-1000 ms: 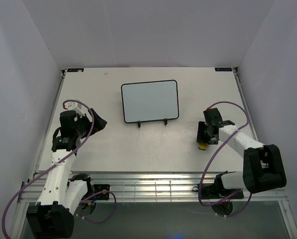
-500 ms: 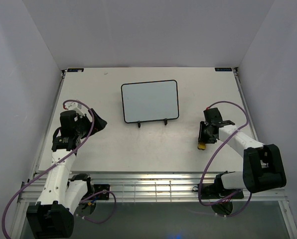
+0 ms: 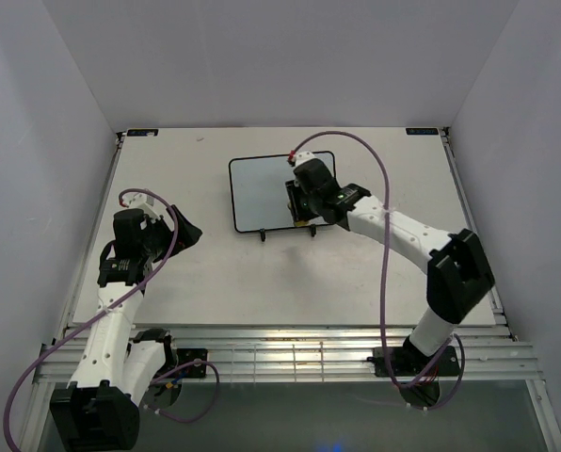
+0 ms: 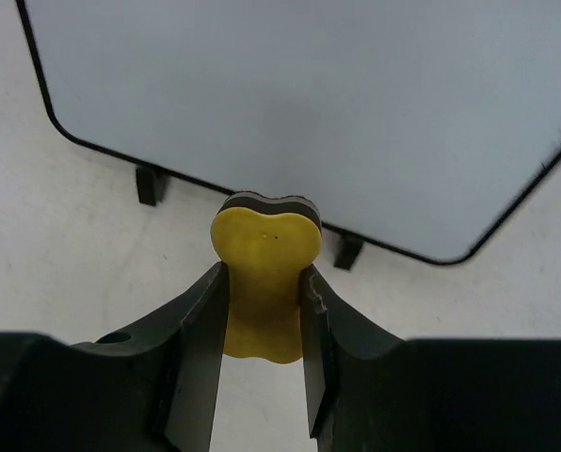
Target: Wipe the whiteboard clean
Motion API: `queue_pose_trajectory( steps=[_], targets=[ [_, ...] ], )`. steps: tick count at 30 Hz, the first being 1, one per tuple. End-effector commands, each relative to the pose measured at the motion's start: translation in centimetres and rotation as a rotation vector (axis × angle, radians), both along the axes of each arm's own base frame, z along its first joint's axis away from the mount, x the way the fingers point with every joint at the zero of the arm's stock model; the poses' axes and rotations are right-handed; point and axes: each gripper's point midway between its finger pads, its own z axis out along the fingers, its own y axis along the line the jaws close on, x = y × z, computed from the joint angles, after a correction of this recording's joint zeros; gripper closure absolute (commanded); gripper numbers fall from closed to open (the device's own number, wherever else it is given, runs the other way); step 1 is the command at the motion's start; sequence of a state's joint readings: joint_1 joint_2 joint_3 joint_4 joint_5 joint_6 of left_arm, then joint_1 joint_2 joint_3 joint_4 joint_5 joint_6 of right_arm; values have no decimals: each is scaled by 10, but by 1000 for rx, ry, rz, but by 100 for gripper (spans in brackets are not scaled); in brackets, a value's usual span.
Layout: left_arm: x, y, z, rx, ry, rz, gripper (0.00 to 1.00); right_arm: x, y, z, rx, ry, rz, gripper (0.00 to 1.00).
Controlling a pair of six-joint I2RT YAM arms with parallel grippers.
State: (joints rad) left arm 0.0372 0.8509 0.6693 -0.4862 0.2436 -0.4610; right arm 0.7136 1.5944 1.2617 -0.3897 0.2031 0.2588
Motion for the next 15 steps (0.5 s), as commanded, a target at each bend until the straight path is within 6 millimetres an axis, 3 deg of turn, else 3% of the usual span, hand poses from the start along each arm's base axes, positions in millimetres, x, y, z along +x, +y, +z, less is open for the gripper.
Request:
queue_pose_trajectory(
  steps=[1,2,3,4,5,6,7,8,9,10,15],
  targets=[
    [3,0,17,3,-54,4,2,27,40,-3,-75,-85,47,73],
    [4,0,16,3,-52,4,2,36,62,20,-46,-137,66,73],
    [3,0,16,3,-51,4,2,42,70,22,-55,-152,74,73],
    [4,1,16,5,-49,5,2,50,79,8,-97,-149,93,74],
    [4,1,16,6,-49,6,2,60,95,31,-77,-203,95,74],
    [4,1,15,6,-48,6,2,64,100,31,-93,-208,104,74],
    [4,1,16,6,-49,6,2,70,108,16,-132,-202,127,74],
    [4,1,15,7,-49,7,2,75,113,18,-148,-218,128,74],
    [4,1,15,7,-49,7,2,84,123,35,-132,-255,124,74],
    [4,1,15,7,-49,7,2,89,126,19,-173,-236,140,74],
    [4,2,17,11,-58,12,2,103,154,25,-214,-304,182,75]
  ],
)
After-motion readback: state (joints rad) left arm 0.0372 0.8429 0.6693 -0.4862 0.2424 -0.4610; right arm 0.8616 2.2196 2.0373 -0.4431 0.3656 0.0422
